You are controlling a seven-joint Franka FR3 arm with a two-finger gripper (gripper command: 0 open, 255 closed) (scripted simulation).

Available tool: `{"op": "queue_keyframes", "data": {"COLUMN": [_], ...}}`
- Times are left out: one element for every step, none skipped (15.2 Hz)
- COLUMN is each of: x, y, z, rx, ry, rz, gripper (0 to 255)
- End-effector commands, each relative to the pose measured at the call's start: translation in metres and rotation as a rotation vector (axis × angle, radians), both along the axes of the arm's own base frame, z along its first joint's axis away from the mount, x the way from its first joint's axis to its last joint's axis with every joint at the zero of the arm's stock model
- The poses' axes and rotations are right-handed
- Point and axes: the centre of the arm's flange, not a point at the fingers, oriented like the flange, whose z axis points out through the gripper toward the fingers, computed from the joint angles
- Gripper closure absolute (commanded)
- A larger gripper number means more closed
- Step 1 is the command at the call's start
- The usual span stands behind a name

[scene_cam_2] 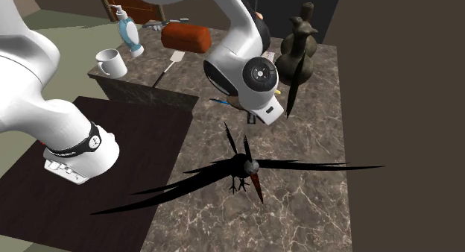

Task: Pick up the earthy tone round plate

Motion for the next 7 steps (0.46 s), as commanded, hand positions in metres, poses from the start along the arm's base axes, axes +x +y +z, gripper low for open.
{"op": "queue_keyframes", "data": {"x": [-0.001, -0.001, -0.001, -0.001, -0.001, -0.001, -0.001], "y": [0.000, 0.000, 0.000, 0.000, 0.000, 0.000, 0.000], "z": [0.012, 0.017, 0.022, 0.027, 0.033, 0.034, 0.034], "rx": [0.000, 0.000, 0.000, 0.000, 0.000, 0.000, 0.000], "ry": [0.000, 0.000, 0.000, 0.000, 0.000, 0.000, 0.000], "rz": [0.000, 0.000, 0.000, 0.000, 0.000, 0.000, 0.000], "gripper": [255, 255, 255, 255, 255, 255, 255]}}
